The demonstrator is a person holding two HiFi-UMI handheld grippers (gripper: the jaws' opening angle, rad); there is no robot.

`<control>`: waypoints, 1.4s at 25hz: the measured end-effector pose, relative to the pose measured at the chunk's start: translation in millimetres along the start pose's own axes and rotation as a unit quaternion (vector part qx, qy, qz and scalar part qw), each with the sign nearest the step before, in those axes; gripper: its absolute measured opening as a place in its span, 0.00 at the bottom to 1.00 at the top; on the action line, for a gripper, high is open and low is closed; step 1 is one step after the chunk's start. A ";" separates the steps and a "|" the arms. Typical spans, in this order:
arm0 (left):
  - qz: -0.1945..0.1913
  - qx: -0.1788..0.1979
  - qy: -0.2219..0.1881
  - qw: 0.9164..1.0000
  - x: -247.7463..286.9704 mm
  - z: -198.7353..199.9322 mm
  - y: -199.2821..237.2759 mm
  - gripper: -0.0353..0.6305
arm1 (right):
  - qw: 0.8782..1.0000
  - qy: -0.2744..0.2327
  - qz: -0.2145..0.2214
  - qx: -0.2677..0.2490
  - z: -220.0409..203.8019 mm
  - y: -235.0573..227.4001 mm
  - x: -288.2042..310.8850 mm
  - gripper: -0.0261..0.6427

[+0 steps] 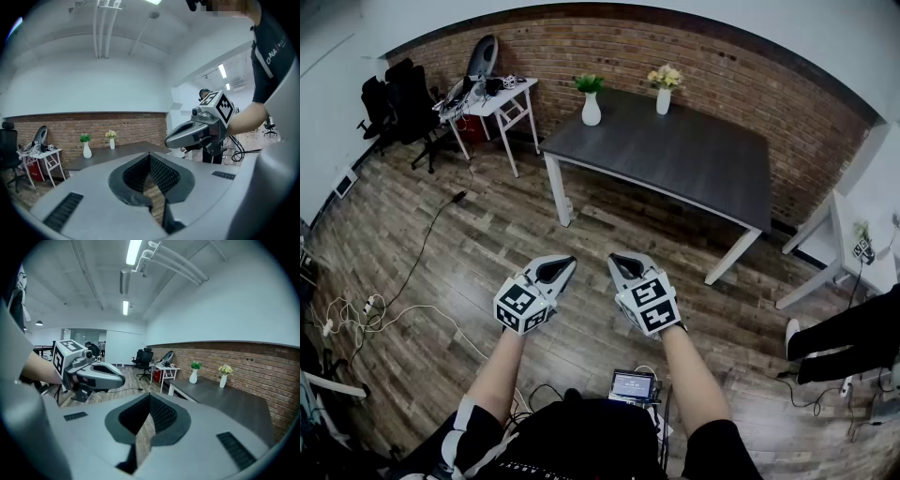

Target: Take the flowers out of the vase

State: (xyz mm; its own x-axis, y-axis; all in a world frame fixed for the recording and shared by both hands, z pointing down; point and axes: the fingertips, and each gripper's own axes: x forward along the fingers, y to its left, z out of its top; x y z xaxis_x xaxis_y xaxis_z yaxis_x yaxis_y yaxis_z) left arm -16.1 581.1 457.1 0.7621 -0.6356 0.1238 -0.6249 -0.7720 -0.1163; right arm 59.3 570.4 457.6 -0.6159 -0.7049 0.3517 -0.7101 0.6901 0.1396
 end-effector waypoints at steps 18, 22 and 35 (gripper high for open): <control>-0.017 -0.024 -0.003 1.000 11.3 -1.4 -21.0 0.06 | 1.000 -0.019 0.024 0.000 -4.2 -1.7 -12.9 0.05; -0.030 -0.027 0.004 0.999 11.5 -3.8 -28.0 0.06 | 1.000 -0.013 0.025 -0.006 -7.0 1.3 -14.6 0.05; -0.020 -0.021 0.016 0.999 35.3 -6.7 -39.3 0.06 | 1.000 -0.006 0.024 -0.001 -26.1 -26.7 -26.1 0.05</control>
State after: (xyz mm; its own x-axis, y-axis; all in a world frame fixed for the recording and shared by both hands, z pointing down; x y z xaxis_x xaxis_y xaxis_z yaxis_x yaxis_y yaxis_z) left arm 34.2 588.9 472.6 0.7813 -0.6034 0.1596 -0.6008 -0.7963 -0.0695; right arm 103.3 574.6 468.9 -0.6534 -0.6726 0.3473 -0.6788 0.7237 0.1245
